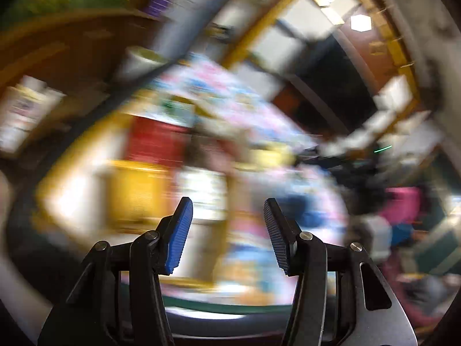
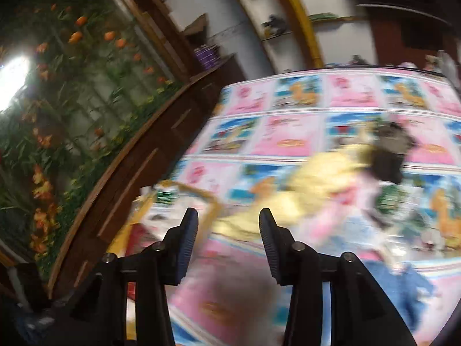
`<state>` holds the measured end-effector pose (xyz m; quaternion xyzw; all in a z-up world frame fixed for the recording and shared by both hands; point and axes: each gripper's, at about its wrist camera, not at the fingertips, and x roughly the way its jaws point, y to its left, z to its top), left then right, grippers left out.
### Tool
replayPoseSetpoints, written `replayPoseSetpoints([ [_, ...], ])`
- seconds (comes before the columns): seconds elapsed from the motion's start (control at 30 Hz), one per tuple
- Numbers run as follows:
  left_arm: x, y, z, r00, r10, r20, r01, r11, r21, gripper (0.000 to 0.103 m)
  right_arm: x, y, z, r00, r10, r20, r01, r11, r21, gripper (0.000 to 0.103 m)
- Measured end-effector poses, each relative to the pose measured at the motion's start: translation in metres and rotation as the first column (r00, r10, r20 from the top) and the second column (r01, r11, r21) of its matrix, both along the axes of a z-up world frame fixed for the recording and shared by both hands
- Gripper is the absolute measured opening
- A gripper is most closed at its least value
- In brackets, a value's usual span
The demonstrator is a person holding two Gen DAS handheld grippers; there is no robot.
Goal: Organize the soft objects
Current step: 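Grasp the yellow towel with left gripper while right gripper grasps the green-label white packet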
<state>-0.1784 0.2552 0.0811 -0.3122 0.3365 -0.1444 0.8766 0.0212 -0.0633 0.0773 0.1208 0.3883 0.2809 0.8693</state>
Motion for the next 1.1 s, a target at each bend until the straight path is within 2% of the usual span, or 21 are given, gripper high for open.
replayPoseSetpoints([
  [0.03, 0.006, -0.011, 0.002, 0.999, -0.051, 0.003, 0.051, 0.998, -0.024, 0.05, 0.0, -0.019, -0.006, 0.999, -0.043, 0.004, 0.043, 0.999, -0.027, 0.044],
  [0.07, 0.013, -0.026, 0.006, 0.995, -0.103, 0.004, 0.103, 0.995, -0.013, 0.05, 0.001, -0.038, -0.014, 0.996, -0.088, 0.005, 0.088, 0.995, -0.051, 0.044],
  [0.13, 0.031, -0.065, 0.015, 0.984, -0.177, -0.021, 0.178, 0.981, 0.082, 0.05, 0.003, -0.061, -0.024, 0.991, -0.133, -0.008, 0.133, 0.989, -0.064, 0.044],
  [0.2, 0.049, -0.095, 0.023, 0.979, -0.197, -0.054, 0.204, 0.959, 0.195, 0.05, 0.004, -0.082, -0.033, 0.986, -0.164, -0.024, 0.163, 0.986, -0.039, 0.044],
  [0.27, 0.073, -0.124, 0.033, 0.977, -0.203, -0.064, 0.212, 0.926, 0.313, 0.05, 0.008, -0.098, -0.038, 0.982, -0.189, -0.021, 0.188, 0.982, -0.024, 0.044],
  [0.43, 0.139, -0.172, 0.036, 0.978, -0.186, -0.096, 0.209, 0.86, 0.465, 0.05, 0.011, -0.122, -0.044, 0.974, -0.22, 0.05, 0.22, 0.975, -0.002, 0.045],
  [0.5, 0.172, -0.192, 0.029, 0.976, -0.186, -0.117, 0.22, 0.818, 0.532, 0.05, 0.01, -0.131, -0.049, 0.973, -0.223, 0.056, 0.222, 0.975, 0.015, 0.045],
  [0.57, 0.202, -0.21, 0.019, 0.968, -0.21, -0.135, 0.249, 0.778, 0.577, 0.05, 0.013, -0.142, -0.053, 0.974, -0.224, 0.025, 0.223, 0.974, 0.046, 0.045],
  [0.63, 0.234, -0.229, 0.008, 0.963, -0.229, -0.142, 0.265, 0.711, 0.651, 0.05, 0.015, -0.153, -0.054, 0.973, -0.231, -0.006, 0.23, 0.968, 0.1, 0.044],
  [0.77, 0.28, -0.248, -0.013, 0.963, -0.232, -0.137, 0.258, 0.644, 0.72, 0.054, 0.017, -0.17, -0.053, 0.96, -0.276, -0.04, 0.279, 0.947, 0.157, 0.045],
  [0.9, 0.311, -0.256, -0.045, 0.95, -0.229, -0.214, 0.312, 0.619, 0.721, 0.054, 0.022, -0.183, -0.056, 0.95, -0.302, -0.084, 0.313, 0.928, 0.201, 0.045],
  [0.93, 0.316, -0.258, -0.054, 0.948, -0.221, -0.231, 0.319, 0.597, 0.736, 0.063, 0.022, -0.186, -0.056, 0.947, -0.308, -0.09, 0.32, 0.924, 0.208, 0.045],
  [0.97, 0.318, -0.261, -0.062, 0.945, -0.217, -0.245, 0.327, 0.574, 0.751, 0.078, 0.023, -0.188, -0.057, 0.946, -0.311, -0.095, 0.325, 0.922, 0.212, 0.045],
  [1.0, 0.32, -0.264, -0.07, 0.941, -0.211, -0.265, 0.339, 0.557, 0.758, 0.08, 0.024, -0.188, -0.057, 0.945, -0.313, -0.098, 0.327, 0.921, 0.214, 0.045],
  [1.03, 0.32, -0.264, -0.074, 0.943, -0.198, -0.267, 0.333, 0.549, 0.767, 0.084, 0.023, -0.189, -0.057, 0.944, -0.315, -0.099, 0.329, 0.92, 0.214, 0.045],
  [1.07, 0.32, -0.262, -0.071, 0.949, -0.186, -0.257, 0.317, 0.565, 0.762, 0.083, 0.023, -0.189, -0.057, 0.943, -0.319, -0.098, 0.333, 0.92, 0.209, 0.045],
  [1.1, 0.324, -0.258, -0.072, 0.943, -0.161, -0.292, 0.329, 0.59, 0.737, 0.081, 0.023, -0.189, -0.057, 0.942, -0.321, -0.097, 0.334, 0.92, 0.203, 0.045],
])
